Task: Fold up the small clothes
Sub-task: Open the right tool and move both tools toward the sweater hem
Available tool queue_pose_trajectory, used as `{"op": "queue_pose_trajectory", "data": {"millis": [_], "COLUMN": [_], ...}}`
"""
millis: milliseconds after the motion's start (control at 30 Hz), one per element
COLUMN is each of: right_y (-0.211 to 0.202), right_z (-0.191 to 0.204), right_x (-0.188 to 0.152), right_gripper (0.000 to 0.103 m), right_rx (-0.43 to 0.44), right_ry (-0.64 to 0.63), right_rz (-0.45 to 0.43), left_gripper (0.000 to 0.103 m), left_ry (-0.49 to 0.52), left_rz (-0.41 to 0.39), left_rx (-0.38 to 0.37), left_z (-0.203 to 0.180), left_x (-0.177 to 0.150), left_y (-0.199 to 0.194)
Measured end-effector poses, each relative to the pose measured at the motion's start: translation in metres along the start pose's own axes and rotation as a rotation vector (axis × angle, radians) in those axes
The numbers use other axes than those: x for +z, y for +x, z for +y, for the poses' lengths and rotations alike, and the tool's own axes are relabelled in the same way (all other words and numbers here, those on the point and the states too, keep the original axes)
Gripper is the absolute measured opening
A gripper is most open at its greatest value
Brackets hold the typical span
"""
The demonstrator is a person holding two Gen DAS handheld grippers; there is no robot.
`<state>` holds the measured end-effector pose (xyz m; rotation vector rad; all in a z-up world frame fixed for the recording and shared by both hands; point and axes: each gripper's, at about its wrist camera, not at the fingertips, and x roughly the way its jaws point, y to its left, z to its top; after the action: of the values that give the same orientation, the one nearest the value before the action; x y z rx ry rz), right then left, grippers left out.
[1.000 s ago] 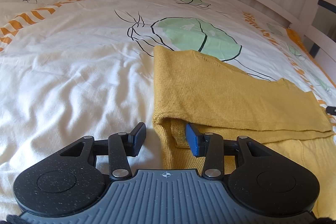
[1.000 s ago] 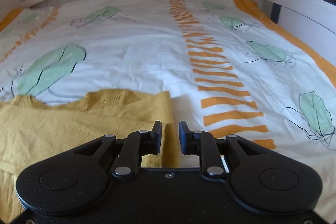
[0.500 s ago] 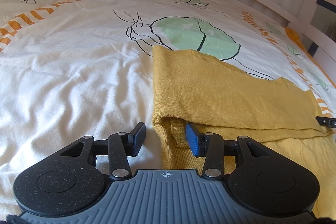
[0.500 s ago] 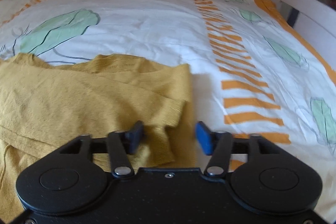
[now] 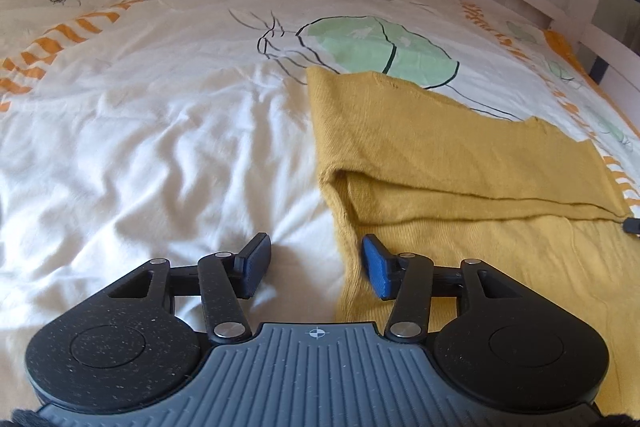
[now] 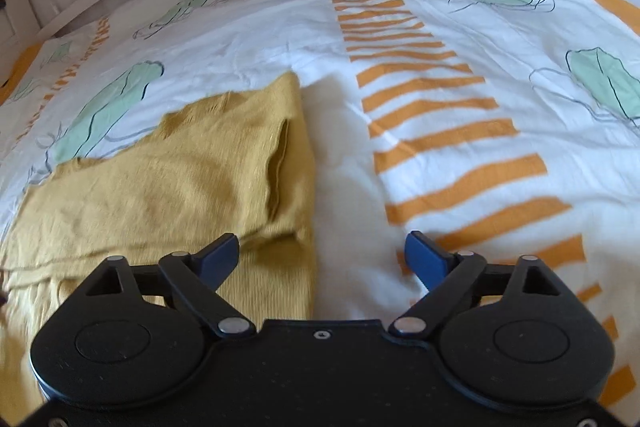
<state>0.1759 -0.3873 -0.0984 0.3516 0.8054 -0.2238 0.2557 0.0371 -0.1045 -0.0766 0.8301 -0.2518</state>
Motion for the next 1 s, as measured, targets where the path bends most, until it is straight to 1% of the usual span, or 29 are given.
{"op": "queue_pose_trajectory", "data": {"millis": [200, 333, 567, 700, 800, 900, 1000], "right_y": [-0.013, -0.024, -0.052, -0.074, -0.089, -0.097, -0.107], "right_z": [-0.007, -0.01, -0.013, -0.02, -0.026, -0.03, -0.026], "right_x": [-0.009, -0.016, -0.033, -0.041, -0.049, -0.056, -0.063], "right_gripper": [0.098, 0.102, 0.102, 0.102, 0.102, 0.102, 0.102], "right_rx": [0.053, 0.088, 0.128, 0.168, 0.182, 0.187, 0.209], "right_ry": [0.04, 0.069, 0.082, 0.13, 0.172, 0.218, 0.2], "right_rz": [0.039, 0.087, 0.163, 0.201, 0.249, 0.33, 0.354], "left_gripper": [0.053, 0.053, 0.054, 0.054, 0.054, 0.054, 0.054], "left_ry": [-0.033, -0.041, -0.055, -0.079, -0.07, -0.035, -0.006], "left_rz": [0.061, 0.1, 0.14, 0.168, 0.192, 0.214, 0.227], "left_rx": [-0.028, -0.044, -0.063, -0.09, -0.106, -0.121, -0.136], "left_z": [0.01, 0.013, 0.016, 0.019, 0.02, 0.015, 0.011], "left_x": [-0.005, -0.012, -0.027, -0.038, -0.05, -0.061, -0.071], "left_y": [-0.014, -0.025, -0.049, -0.068, -0.081, -0.092, -0.1]}}
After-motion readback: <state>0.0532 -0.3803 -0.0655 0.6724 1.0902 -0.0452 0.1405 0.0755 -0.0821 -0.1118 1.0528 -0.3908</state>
